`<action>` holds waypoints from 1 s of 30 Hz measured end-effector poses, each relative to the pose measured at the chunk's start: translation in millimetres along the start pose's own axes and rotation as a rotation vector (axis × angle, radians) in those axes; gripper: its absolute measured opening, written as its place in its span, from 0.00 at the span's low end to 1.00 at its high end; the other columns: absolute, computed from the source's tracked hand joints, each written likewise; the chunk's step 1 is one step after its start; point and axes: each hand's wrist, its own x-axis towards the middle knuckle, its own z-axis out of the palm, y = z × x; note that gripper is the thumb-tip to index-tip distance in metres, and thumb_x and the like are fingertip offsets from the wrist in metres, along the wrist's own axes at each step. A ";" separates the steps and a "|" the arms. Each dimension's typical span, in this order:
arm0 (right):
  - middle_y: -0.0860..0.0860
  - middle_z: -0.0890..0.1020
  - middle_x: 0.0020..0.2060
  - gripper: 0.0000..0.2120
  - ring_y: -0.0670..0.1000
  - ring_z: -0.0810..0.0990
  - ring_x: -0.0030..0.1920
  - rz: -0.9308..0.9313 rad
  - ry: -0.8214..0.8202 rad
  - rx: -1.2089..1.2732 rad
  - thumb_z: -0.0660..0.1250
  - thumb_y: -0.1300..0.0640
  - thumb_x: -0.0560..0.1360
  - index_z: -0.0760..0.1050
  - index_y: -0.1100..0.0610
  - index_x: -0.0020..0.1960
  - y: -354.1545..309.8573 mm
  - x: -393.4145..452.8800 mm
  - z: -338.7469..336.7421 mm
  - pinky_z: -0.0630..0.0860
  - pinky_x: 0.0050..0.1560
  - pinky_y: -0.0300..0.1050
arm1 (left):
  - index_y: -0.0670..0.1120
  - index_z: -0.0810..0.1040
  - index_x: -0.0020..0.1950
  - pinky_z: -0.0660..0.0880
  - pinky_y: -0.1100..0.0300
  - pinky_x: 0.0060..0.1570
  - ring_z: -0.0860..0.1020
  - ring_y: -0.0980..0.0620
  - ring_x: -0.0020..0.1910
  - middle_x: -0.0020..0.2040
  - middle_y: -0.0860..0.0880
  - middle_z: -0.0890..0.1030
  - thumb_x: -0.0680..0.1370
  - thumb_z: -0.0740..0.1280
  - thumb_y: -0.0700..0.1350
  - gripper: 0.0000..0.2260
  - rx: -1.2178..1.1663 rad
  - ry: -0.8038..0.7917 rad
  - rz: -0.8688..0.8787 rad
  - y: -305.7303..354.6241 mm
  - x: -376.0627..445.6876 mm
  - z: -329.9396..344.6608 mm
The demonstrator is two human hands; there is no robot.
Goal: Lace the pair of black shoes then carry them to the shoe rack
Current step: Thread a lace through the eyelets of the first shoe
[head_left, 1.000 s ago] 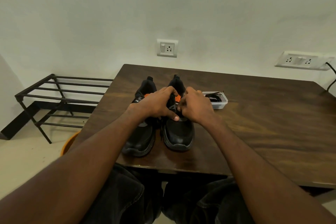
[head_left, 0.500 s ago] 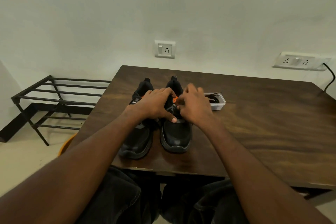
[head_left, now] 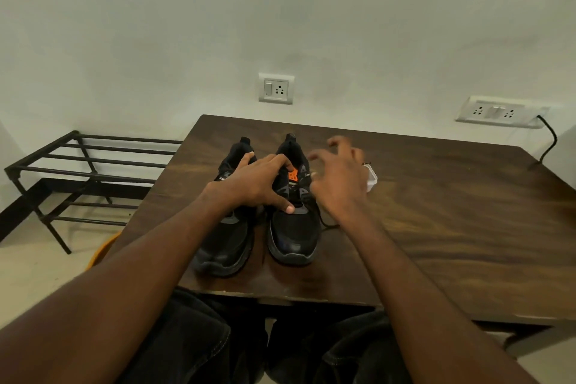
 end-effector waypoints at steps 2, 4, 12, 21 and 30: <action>0.47 0.63 0.77 0.17 0.55 0.62 0.75 -0.105 -0.148 -0.031 0.75 0.51 0.75 0.81 0.44 0.64 -6.7 3.0 13.4 0.68 0.72 0.60 | 0.55 0.65 0.73 0.42 0.39 0.80 0.69 0.48 0.75 0.74 0.51 0.71 0.68 0.78 0.64 0.40 -0.003 0.000 0.008 1.6 0.3 0.9; 0.47 0.63 0.79 0.14 0.55 0.62 0.76 -0.144 -0.223 -0.068 0.75 0.50 0.76 0.84 0.46 0.62 -13.6 3.3 23.0 0.65 0.73 0.61 | 0.54 0.65 0.72 0.45 0.42 0.80 0.70 0.48 0.74 0.73 0.51 0.72 0.67 0.79 0.64 0.40 -0.006 0.004 0.015 1.1 -0.1 0.5; 0.50 0.85 0.51 0.03 0.55 0.84 0.50 0.559 0.293 0.374 0.72 0.58 0.74 0.85 0.52 0.44 11.9 16.6 -0.3 0.78 0.53 0.49 | 0.57 0.66 0.69 0.68 0.48 0.69 0.69 0.49 0.68 0.68 0.53 0.72 0.65 0.81 0.63 0.39 -0.061 0.002 -0.003 -0.3 -0.6 -1.9; 0.50 0.78 0.67 0.21 0.53 0.78 0.65 0.145 -0.076 0.202 0.75 0.51 0.76 0.80 0.52 0.68 33.5 6.0 1.4 0.77 0.63 0.52 | 0.55 0.65 0.70 0.71 0.48 0.68 0.72 0.49 0.66 0.69 0.51 0.72 0.67 0.81 0.60 0.39 -0.052 -0.028 0.004 3.7 1.7 -3.0; 0.52 0.85 0.40 0.08 0.52 0.84 0.46 0.122 -0.298 0.244 0.74 0.53 0.78 0.82 0.54 0.41 13.9 17.0 24.7 0.82 0.53 0.56 | 0.54 0.65 0.72 0.74 0.48 0.66 0.73 0.48 0.67 0.71 0.50 0.71 0.67 0.81 0.60 0.40 -0.045 -0.028 -0.022 7.6 -1.2 -3.2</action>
